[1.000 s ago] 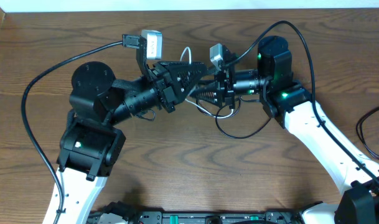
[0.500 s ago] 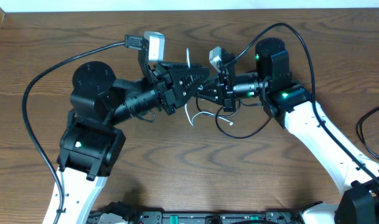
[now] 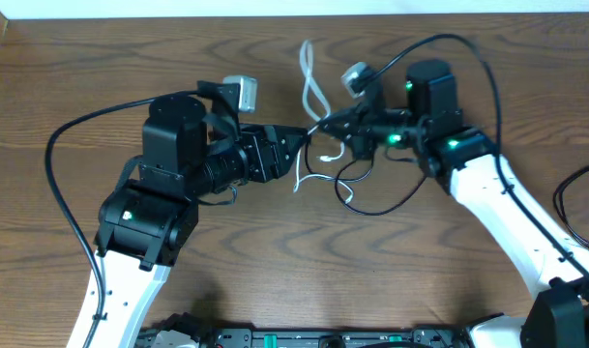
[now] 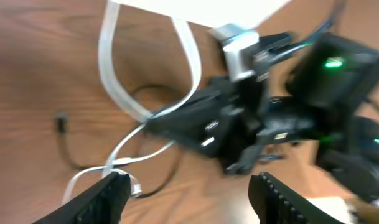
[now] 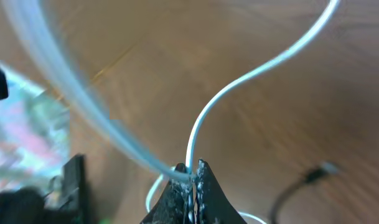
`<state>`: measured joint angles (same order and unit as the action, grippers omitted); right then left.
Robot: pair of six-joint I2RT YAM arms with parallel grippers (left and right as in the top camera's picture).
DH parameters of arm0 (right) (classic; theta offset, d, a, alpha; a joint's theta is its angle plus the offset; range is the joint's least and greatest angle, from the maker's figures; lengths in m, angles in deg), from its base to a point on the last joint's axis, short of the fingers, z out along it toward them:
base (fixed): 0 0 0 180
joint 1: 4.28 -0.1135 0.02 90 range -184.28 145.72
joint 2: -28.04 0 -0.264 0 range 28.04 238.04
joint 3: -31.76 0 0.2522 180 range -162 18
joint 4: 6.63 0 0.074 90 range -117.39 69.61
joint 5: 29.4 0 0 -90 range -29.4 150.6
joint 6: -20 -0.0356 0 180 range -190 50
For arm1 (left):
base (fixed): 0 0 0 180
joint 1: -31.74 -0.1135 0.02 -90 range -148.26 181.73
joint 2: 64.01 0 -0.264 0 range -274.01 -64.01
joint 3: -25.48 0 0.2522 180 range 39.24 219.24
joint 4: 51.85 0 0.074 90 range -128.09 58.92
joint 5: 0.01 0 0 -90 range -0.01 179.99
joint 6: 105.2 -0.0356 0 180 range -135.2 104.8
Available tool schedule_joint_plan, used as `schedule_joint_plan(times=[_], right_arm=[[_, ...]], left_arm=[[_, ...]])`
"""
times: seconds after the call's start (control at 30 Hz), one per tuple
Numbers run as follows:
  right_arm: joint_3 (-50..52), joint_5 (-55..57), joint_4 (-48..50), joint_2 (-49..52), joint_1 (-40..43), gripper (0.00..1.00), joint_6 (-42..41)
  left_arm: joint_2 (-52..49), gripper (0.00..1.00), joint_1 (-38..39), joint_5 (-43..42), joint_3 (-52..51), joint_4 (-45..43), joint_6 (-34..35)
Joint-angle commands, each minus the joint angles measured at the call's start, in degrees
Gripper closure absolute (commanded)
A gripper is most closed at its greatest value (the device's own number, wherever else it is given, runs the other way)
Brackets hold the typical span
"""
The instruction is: Untangle cables
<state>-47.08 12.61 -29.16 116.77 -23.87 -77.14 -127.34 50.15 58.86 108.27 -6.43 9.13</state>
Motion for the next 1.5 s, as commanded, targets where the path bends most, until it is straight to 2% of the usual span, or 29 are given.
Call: schedule_joint_plan(times=[0.0,0.17,0.33,0.63,0.8,0.9,1.1,1.13,1.47], right_arm=[[-0.09,3.56,0.17,-1.53,3.87,0.99,-4.02],[-1.44,3.28,0.20,-4.46,11.23,0.99,-10.56],[-5.99,-1.86,2.58,-9.29,15.28,0.99,-12.37],[-14.05,-2.08,16.65,-19.39,24.20,0.99,-18.60],[-14.05,0.07,12.55,-21.38,28.85,0.99,-18.43],[-14.03,1.27,5.33,-20.61,31.36,0.99,-15.72],[-14.03,16.22,-12.09,-17.86,34.64,0.99,-8.85],[-14.03,22.29,-16.28,-16.96,35.47,0.99,-6.75],[-14.03,55.98,-28.92,-12.26,41.97,0.99,-4.35]], left_arm=[[0.11,0.31,-0.24,9.94,0.94,2.45,-1.79],[0.09,0.31,-0.24,15.89,0.94,6.78,-1.79],[0.02,0.31,-0.24,18.29,0.94,8.20,-1.81],[-0.31,0.31,-0.24,18.32,0.94,8.63,-1.79],[-0.31,0.31,-0.24,18.10,0.94,8.63,-1.66],[-0.28,0.31,-0.24,18.10,0.94,8.63,-1.57],[-0.28,0.31,-0.22,16.26,0.94,8.83,-1.57],[-0.31,0.31,-0.22,16.17,0.94,9.18,-1.57],[-3.10,0.31,-0.24,19.52,0.44,12.35,-1.62]])
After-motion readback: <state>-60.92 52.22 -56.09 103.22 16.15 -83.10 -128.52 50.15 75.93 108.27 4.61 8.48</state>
